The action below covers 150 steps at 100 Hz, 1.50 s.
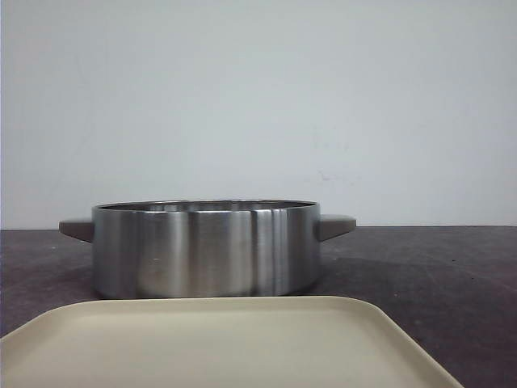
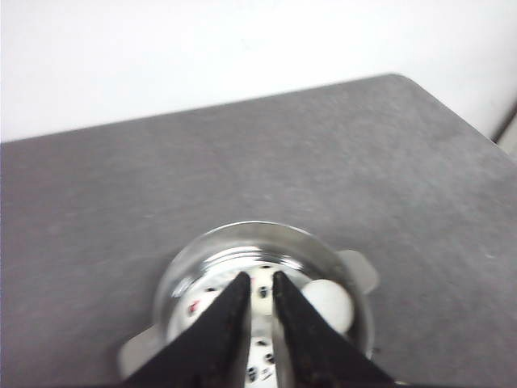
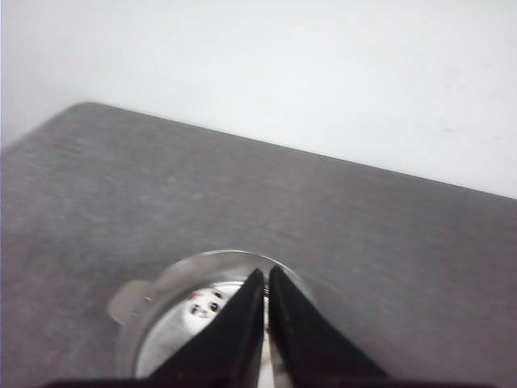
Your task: Steam buns
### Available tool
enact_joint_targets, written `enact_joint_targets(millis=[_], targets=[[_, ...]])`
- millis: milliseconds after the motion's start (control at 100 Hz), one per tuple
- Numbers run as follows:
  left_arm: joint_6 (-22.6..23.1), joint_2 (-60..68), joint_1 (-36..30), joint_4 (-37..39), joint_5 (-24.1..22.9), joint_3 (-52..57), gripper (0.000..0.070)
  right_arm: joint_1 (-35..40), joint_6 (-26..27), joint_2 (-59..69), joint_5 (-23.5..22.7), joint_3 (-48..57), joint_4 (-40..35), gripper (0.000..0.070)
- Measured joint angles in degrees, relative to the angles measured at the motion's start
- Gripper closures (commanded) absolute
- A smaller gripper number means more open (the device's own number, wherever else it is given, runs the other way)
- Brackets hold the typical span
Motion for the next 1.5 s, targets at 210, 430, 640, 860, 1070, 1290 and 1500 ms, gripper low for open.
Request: enact_joint_targets(millis=[210,430,640,860,1070,1290,1500], targets=[[-3.19,-11.26,0.0,-3.13,-1.53,-8.24,0.07,0.15,-5.35,0.15,-4.68,-10.19,14.12,0.0693],[-5.31,-17.09,-0.04,-7.41,-1.55,-8.57,0.07,0.31,-7.19,0.24,-5.66,-10.4,14.4,0.0693],[-5.77,-19.89,-0.04,-10.38,-1.55,-8.57,0.07,0.31,-7.39,0.24,-5.64,-10.4,15.78,0.0693],[-5.79,-20.72,-0.04,-10.4,-1.55,-8.57,0.07,0.31,-7.43,0.24,-5.66,-10.4,15.78,0.0693],[-5.79,-20.72,-0.04,-10.43,-1.55,-8.57,0.07,0.31,-7.45,0.24,-5.66,-10.4,15.8,0.0693],[-5.79,-20.72,-0.04,-10.4,-1.55,-8.59,0.07,-0.24,-7.52,0.15,-5.84,-10.4,15.78,0.0693],[-5.79,-20.74,-0.04,-10.43,-1.55,-8.57,0.07,-3.43,-7.61,-4.22,-6.23,-11.3,13.42,0.0693]])
